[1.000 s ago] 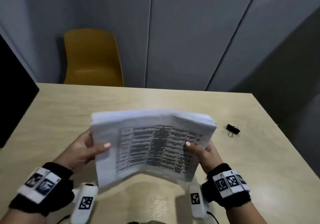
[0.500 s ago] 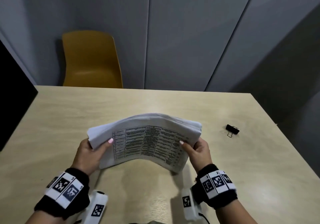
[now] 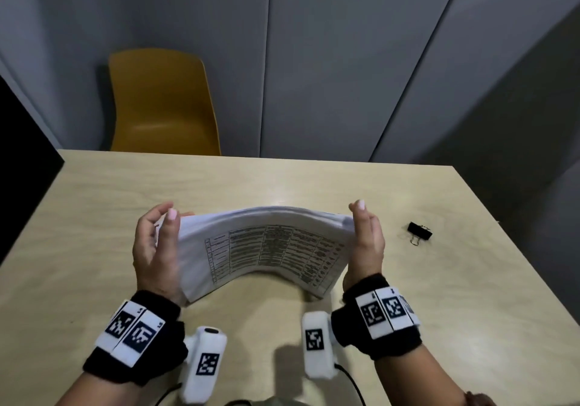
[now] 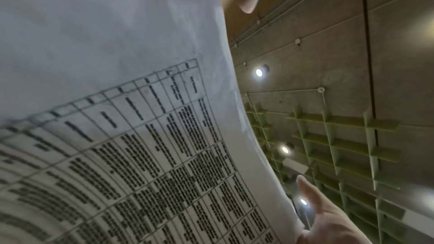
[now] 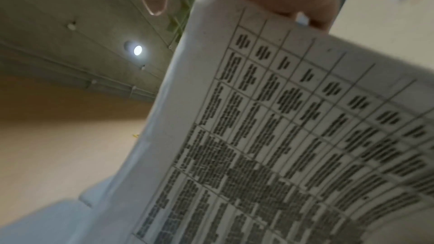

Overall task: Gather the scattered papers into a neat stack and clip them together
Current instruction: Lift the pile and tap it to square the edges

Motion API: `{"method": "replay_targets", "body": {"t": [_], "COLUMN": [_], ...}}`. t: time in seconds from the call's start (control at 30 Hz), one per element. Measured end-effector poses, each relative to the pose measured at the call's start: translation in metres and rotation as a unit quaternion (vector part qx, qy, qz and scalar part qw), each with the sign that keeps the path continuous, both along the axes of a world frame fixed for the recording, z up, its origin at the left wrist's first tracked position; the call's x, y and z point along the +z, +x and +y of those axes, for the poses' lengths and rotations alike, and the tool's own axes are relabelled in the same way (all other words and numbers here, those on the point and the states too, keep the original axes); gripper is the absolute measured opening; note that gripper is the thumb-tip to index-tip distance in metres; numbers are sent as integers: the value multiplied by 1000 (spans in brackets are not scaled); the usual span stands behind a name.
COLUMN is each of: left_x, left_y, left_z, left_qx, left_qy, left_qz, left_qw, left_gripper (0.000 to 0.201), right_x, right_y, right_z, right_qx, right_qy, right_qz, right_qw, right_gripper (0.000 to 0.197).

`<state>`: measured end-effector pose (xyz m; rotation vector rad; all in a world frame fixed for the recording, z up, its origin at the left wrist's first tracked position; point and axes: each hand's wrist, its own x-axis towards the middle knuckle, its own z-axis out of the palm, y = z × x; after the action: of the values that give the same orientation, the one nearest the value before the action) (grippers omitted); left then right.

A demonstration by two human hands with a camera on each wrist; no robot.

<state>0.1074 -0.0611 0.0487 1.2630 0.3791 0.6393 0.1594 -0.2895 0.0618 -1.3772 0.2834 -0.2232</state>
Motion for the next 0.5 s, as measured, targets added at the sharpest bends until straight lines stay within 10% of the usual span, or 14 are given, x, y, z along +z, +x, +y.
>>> {"method": "replay_targets", "body": {"t": [0.2, 0.37, 0.5], "left_x": [-4, 1, 2], "left_y": [14, 10, 17], "left_z": [-2, -3, 2], "left_qx": [81, 97, 103], "left_qy": [16, -8, -16], "left_qz": [68, 72, 82], "left_qw": [994, 993, 991], "left_gripper": [12, 51, 35], "right_x": [5, -5, -7], "right_y": [6, -4, 1], "right_z": [10, 8, 8], "right_qx": [-16, -12, -66], "right_qy": [37, 19, 8], "right_qz": [40, -1, -20], "right_qw": [998, 1000, 998], "right_gripper": [22, 22, 34]}}
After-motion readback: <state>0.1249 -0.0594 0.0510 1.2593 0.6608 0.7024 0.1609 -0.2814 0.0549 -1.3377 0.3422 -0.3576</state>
